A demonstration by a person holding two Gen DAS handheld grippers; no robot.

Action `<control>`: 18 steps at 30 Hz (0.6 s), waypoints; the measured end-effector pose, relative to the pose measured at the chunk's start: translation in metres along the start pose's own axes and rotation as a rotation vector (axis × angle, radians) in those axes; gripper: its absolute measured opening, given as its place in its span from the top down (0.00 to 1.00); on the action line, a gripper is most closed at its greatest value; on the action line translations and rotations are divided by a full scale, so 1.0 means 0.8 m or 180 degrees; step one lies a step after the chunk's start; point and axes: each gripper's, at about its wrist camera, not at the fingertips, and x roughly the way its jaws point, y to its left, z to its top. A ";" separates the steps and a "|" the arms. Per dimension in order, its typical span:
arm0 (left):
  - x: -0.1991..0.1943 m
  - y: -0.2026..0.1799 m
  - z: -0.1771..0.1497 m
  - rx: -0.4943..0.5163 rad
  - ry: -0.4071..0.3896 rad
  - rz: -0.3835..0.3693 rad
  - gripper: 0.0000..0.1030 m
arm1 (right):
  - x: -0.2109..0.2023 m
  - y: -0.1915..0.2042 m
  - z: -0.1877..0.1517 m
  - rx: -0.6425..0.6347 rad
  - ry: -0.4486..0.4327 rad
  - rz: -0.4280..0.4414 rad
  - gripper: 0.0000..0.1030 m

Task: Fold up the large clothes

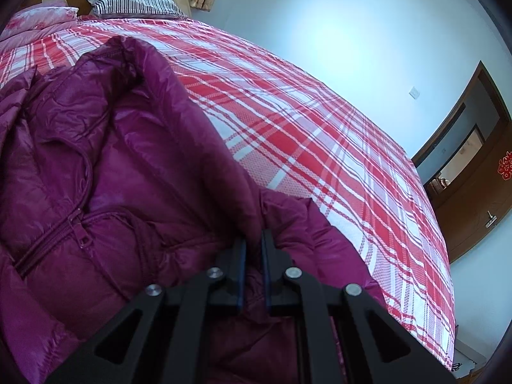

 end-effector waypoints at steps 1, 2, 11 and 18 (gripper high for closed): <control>0.010 -0.001 -0.007 -0.0041 0.0088 -0.0092 0.01 | 0.000 0.001 0.000 -0.0010 -0.0005 -0.0014 0.88; 0.016 -0.006 -0.016 -0.0013 0.0161 -0.0106 0.01 | -0.001 0.003 -0.001 -0.0020 -0.0003 -0.0025 0.88; 0.058 0.001 -0.101 -0.0015 0.0565 -0.0102 0.01 | -0.005 -0.001 -0.002 0.0031 -0.0025 0.0030 0.88; 0.058 -0.005 -0.111 0.0049 0.0415 -0.0075 0.01 | -0.056 -0.055 0.019 0.0895 -0.0085 0.0659 0.43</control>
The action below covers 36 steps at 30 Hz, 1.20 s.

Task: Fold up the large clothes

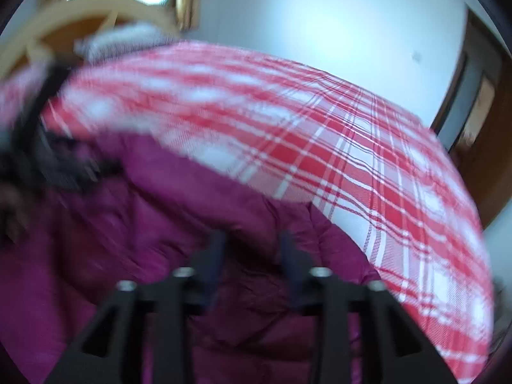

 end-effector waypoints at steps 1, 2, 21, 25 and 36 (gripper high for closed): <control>0.001 0.000 0.000 0.0004 -0.0016 0.0006 0.01 | -0.015 -0.008 0.008 0.0241 -0.0094 0.0007 0.40; 0.001 -0.001 0.000 0.0009 -0.0031 0.0015 0.01 | -0.026 -0.015 0.017 0.0447 -0.0147 -0.0007 0.40; -0.102 -0.066 0.035 0.0279 -0.0852 -0.0383 0.01 | 0.057 0.020 -0.011 0.0488 0.0290 -0.0455 0.66; -0.047 -0.073 0.030 0.0349 -0.0502 -0.0176 0.01 | 0.055 0.017 -0.016 0.0600 0.0191 -0.0354 0.65; 0.017 -0.049 0.009 0.0014 0.0011 -0.0299 0.01 | 0.059 0.019 -0.016 0.0569 0.0188 -0.0355 0.65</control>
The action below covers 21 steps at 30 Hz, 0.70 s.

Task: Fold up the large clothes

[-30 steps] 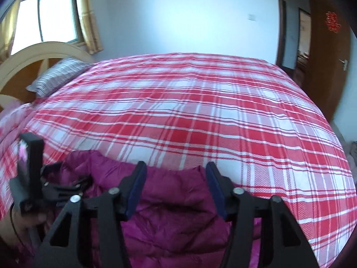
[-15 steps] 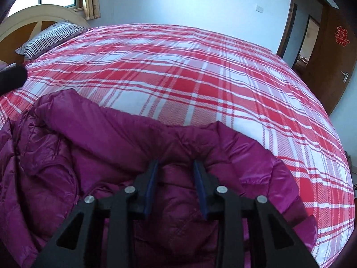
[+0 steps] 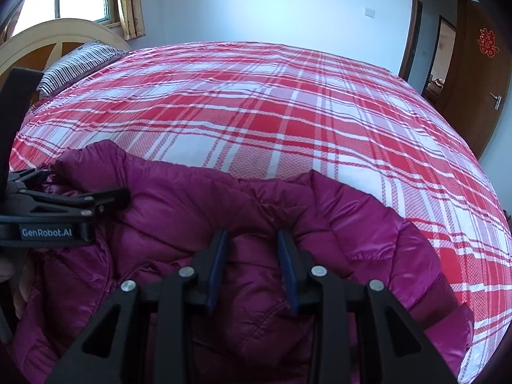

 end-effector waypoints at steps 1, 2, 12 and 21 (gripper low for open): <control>0.002 0.002 0.002 -0.0007 0.0002 -0.0011 0.01 | 0.001 0.001 0.000 -0.0012 0.0001 -0.0015 0.65; 0.000 0.001 0.002 -0.0007 -0.0005 -0.0016 0.01 | 0.001 0.002 0.000 -0.0021 0.0000 -0.0025 0.65; -0.101 0.025 0.005 -0.0319 -0.0700 -0.1096 0.01 | 0.000 0.002 -0.004 -0.0021 -0.0064 -0.0036 0.65; -0.024 0.003 0.011 -0.0506 -0.0063 -0.1329 0.01 | 0.000 0.001 -0.005 -0.0002 -0.0089 -0.0018 0.65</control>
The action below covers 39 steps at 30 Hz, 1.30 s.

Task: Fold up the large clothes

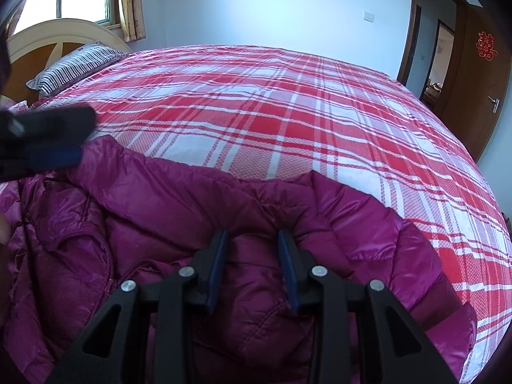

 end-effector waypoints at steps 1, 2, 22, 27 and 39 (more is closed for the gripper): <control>0.000 0.003 -0.004 -0.0003 -0.0030 -0.0035 0.01 | 0.000 0.000 0.000 0.0002 -0.0002 0.0004 0.65; -0.001 0.004 -0.005 0.0027 -0.0060 -0.0039 0.01 | 0.000 0.000 0.000 0.0005 -0.0004 0.0009 0.65; 0.028 -0.024 -0.018 0.0618 -0.0052 0.0706 0.01 | 0.004 0.001 0.000 -0.0008 0.0036 0.0001 0.64; 0.035 -0.031 -0.020 0.0719 -0.0006 0.0891 0.01 | 0.005 0.001 0.000 -0.0016 0.0040 -0.0009 0.64; 0.038 -0.032 -0.019 0.0724 0.0000 0.0928 0.01 | 0.004 0.005 -0.001 -0.0046 0.0038 -0.0041 0.64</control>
